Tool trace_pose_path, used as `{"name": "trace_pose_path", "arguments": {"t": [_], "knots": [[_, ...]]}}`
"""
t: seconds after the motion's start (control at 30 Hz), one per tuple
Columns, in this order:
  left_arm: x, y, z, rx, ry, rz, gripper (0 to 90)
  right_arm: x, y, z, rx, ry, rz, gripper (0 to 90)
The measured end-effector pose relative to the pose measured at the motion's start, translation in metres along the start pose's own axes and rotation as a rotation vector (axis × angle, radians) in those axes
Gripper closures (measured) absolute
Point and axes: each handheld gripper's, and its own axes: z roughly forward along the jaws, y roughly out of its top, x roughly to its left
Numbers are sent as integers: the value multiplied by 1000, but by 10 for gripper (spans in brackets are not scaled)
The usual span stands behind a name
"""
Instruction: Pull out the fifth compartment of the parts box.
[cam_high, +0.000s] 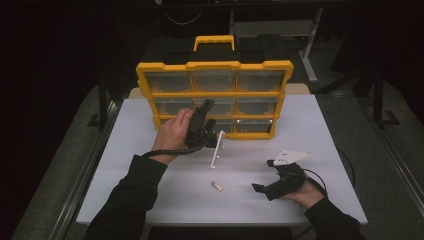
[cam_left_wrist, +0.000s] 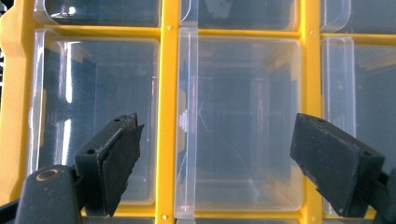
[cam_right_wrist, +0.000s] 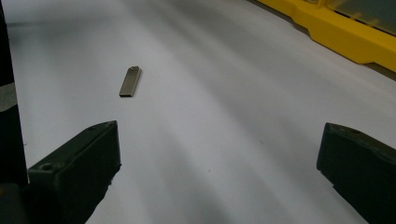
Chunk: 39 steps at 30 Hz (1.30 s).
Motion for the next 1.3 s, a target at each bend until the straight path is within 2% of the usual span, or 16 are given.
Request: {"name": "trace_pose_path", "arguments": {"t": [0.43, 0.73, 1.0, 1.3], "knots": [[8, 0, 3, 30, 22, -5, 216, 0, 0, 0, -2, -1, -2, 0], [12, 1, 5, 43, 18, -8, 311, 0, 0, 0, -3, -1, -1, 0], [13, 3, 7, 48, 19, -20, 336, 0, 0, 0, -4, 0, 1, 0], [16, 5, 10, 56, 9, -17, 428, 0, 0, -1, -4, 1, 1, 0]]}}
